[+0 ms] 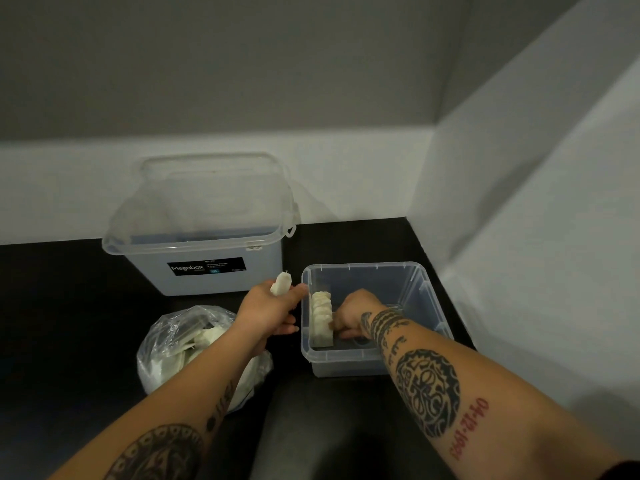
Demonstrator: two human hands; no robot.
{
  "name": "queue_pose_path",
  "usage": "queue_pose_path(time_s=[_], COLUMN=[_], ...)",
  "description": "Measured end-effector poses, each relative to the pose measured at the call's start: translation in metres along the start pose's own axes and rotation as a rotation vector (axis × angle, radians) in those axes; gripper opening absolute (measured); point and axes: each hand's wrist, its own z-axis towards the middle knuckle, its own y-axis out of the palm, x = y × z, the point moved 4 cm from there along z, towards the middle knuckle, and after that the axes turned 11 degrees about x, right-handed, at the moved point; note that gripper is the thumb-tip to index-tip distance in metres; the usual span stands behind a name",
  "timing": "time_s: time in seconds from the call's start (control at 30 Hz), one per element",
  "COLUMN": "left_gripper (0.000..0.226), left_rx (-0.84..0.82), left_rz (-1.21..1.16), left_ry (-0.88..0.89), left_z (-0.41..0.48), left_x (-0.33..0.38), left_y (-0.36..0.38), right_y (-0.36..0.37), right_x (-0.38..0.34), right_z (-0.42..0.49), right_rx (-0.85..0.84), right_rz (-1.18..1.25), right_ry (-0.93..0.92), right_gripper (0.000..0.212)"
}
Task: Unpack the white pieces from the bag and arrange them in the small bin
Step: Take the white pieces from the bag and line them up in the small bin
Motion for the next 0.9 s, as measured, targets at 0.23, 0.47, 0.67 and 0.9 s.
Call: queue_pose_path(time_s=[0.23,0.47,0.67,0.9], left_gripper=[0.024,0.020,0.021,0.007], left_rx=[-0.222,-0.246,-0.253,-0.066], left_rz=[-0.317,-0.245,-0.233,-0.064], left_ry=[-0.039,0.134,0.200,0.196], left_z=[-0.011,-0.017,-0.020,-0.005], left_x=[0.026,0.047,0.052,0.034], left_y=[0.002,0.017,0.024,0.008], right_y=[-0.041,-0.065,-0.066,-0.065], right_x=[-0.024,-0.048,-0.053,-0.031], right_z=[-0.033,-0.075,-0.080,-0.057], right_rx=[0.005,-0.028,0.079,0.084], right_rz=[0.126,0.446,0.507,0.396], right_ry=[-0.226,-0.557,-0.639,-0.568], right_gripper=[0.021,0.020,0.017,0.009])
